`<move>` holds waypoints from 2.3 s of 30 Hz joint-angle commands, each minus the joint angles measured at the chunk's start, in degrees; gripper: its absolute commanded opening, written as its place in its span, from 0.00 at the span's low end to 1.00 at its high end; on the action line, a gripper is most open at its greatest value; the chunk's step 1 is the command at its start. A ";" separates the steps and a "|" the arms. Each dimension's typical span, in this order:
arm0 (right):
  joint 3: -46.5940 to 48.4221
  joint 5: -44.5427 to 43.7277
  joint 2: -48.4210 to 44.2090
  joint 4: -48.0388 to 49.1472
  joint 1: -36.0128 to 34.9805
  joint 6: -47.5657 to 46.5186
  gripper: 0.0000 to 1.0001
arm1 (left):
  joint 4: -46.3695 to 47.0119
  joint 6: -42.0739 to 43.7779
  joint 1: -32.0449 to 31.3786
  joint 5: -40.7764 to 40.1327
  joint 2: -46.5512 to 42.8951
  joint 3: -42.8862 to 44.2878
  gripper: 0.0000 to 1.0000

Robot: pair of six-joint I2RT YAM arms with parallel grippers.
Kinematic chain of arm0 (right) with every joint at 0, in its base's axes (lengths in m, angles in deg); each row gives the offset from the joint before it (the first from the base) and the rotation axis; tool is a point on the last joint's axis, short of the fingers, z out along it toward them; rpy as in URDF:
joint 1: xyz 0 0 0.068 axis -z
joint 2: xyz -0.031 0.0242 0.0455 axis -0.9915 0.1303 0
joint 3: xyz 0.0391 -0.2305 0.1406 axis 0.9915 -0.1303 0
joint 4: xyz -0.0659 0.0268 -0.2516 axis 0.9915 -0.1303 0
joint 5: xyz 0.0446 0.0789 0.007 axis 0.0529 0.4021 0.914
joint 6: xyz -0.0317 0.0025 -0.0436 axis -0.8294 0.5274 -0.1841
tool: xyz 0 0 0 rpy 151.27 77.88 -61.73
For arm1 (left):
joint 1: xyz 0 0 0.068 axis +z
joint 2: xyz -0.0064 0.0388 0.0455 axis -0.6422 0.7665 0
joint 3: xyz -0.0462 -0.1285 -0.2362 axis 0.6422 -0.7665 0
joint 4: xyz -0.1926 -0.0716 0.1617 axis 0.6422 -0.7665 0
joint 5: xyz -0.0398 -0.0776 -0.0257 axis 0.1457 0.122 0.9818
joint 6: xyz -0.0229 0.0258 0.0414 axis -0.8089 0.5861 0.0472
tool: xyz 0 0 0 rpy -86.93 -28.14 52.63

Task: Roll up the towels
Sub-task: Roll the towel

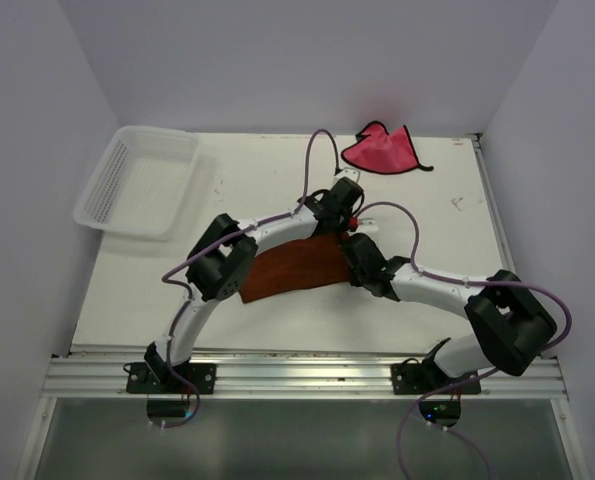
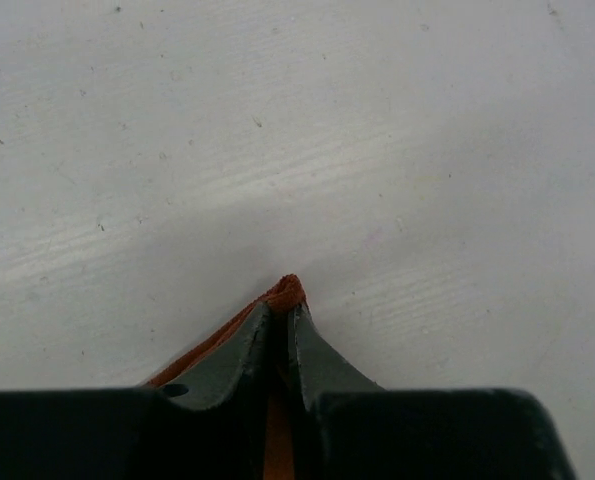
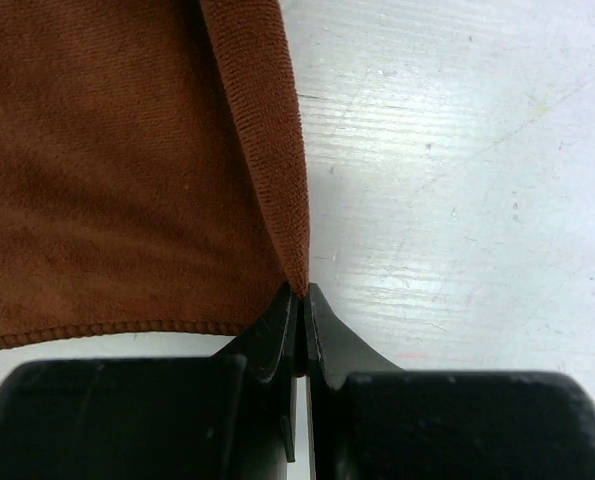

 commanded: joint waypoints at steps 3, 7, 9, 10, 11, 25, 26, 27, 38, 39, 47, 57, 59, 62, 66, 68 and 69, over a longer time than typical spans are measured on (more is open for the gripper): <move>3.09 -8.68 1.21 -7.42 -4.41 -2.61 0.00 | 10.28 -1.64 3.43 0.57 -4.90 -2.58 0.11; 4.75 -11.66 2.44 -8.21 -7.14 -3.40 0.00 | 11.50 -1.82 4.31 2.51 -5.16 -4.07 0.11; 5.28 -12.64 3.06 -9.00 -8.28 -3.84 0.00 | 12.38 -1.99 4.83 3.12 -5.60 -5.04 0.11; 5.98 -13.77 4.02 -9.35 -8.64 -3.93 0.00 | 13.34 -2.08 5.01 3.30 -5.78 -6.09 0.11; 6.25 -14.31 4.38 -9.79 -9.08 -4.10 0.00 | 13.53 -2.08 5.18 3.39 -6.04 -6.53 0.11; 12.14 -21.87 13.69 -12.96 -16.55 -6.56 0.00 | 18.62 -2.43 8.17 6.82 -8.94 -14.97 0.08; 12.75 -23.00 15.26 -13.66 -17.68 -6.91 0.00 | 18.63 -2.34 8.35 7.08 -9.46 -15.50 0.08; 13.37 -23.54 16.06 -14.01 -18.04 -6.91 0.00 | 21.15 -2.43 8.52 7.34 -9.56 -16.55 0.08; 24.88 -30.22 29.77 -24.03 -24.55 -7.97 0.00 | 21.97 -1.46 10.28 9.19 -9.64 -18.57 0.08; 26.71 -30.57 31.00 -25.08 -24.81 -7.80 0.00 | 21.97 -0.94 10.37 9.37 -9.64 -18.58 0.08; 30.16 -29.78 37.68 -27.90 -25.43 -8.93 0.00 | 21.44 0.47 11.25 8.05 -10.52 -20.86 0.10; 32.97 -29.52 38.83 -27.99 -25.52 -11.84 0.00 | 20.48 1.35 11.87 6.47 -10.17 -21.39 0.27; 33.41 -29.34 39.18 -28.25 -25.43 -12.27 0.00 | 20.47 1.17 11.95 6.29 -10.87 -22.00 0.31; 33.94 -28.90 39.45 -28.25 -25.43 -12.63 0.00 | 20.12 1.26 11.87 5.24 -12.89 -22.97 0.33; 34.03 -28.55 39.80 -28.08 -25.43 -12.89 0.00 | 20.21 1.96 12.04 3.83 -17.19 -23.76 0.36; 33.94 -28.64 39.97 -27.99 -25.43 -12.98 0.00 | 20.04 2.31 12.04 3.66 -18.60 -23.85 0.36; 33.94 -28.73 39.97 -27.99 -25.43 -13.07 0.00 | 20.03 2.49 12.13 3.74 -19.31 -23.85 0.36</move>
